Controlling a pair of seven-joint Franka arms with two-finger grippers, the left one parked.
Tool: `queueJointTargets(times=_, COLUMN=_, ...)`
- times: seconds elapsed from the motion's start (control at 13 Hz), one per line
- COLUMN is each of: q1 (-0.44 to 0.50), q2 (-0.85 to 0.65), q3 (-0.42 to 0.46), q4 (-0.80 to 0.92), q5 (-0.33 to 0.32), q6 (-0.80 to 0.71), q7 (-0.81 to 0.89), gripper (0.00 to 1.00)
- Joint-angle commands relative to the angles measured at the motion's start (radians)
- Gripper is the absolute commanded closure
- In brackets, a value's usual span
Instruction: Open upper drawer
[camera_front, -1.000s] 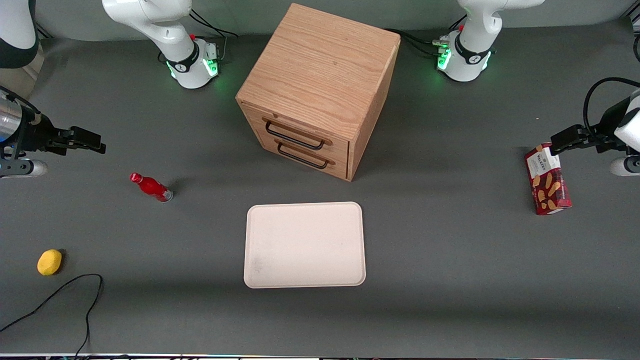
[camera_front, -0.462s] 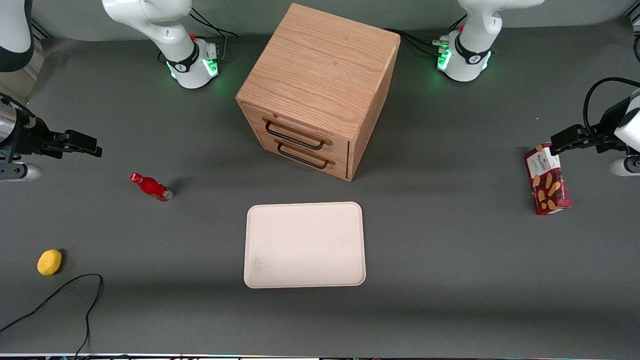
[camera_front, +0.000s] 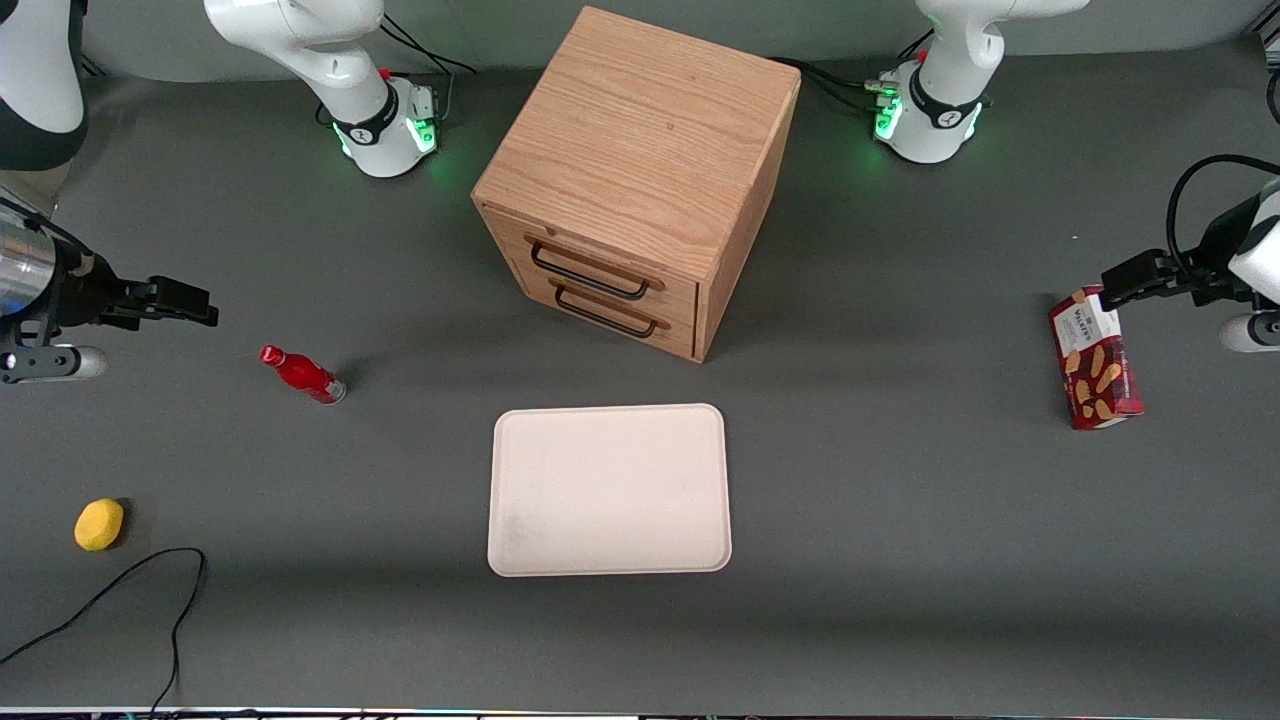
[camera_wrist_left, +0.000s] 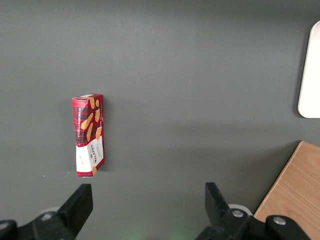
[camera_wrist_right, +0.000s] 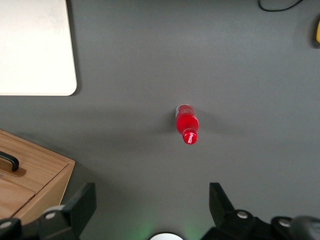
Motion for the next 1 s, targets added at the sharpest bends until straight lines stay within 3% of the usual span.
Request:
queueJointTargets(times=0.0, q1=0.008, q2=0.039, q3=-0.006, q4=0.048, q5=0.059, q6=-0.013, q7=-0.094, gripper=0.00)
queueJointTargets(times=0.23, q1=0.011, q2=0.061, q3=-0.006, q4=0.065, q5=0.209, q6=0.036, q7=-0.116, gripper=0.00)
queueJointTargets(times=0.38, q1=0.013, q2=0.110, q3=-0.006, q4=0.083, q5=0.248, q6=0.044, q7=-0.117, gripper=0.00)
queueJointTargets(times=0.54, q1=0.059, q2=0.151, q3=0.008, q4=0.119, q5=0.233, q6=0.074, q7=-0.166, gripper=0.00)
queueJointTargets(times=0.69, q1=0.149, q2=0.190, q3=0.009, q4=0.159, q5=0.167, q6=0.078, q7=-0.226, gripper=0.00)
queueJointTargets(times=0.92, q1=0.180, q2=0.269, q3=0.060, q4=0.209, q5=0.168, q6=0.081, q7=-0.229, gripper=0.00)
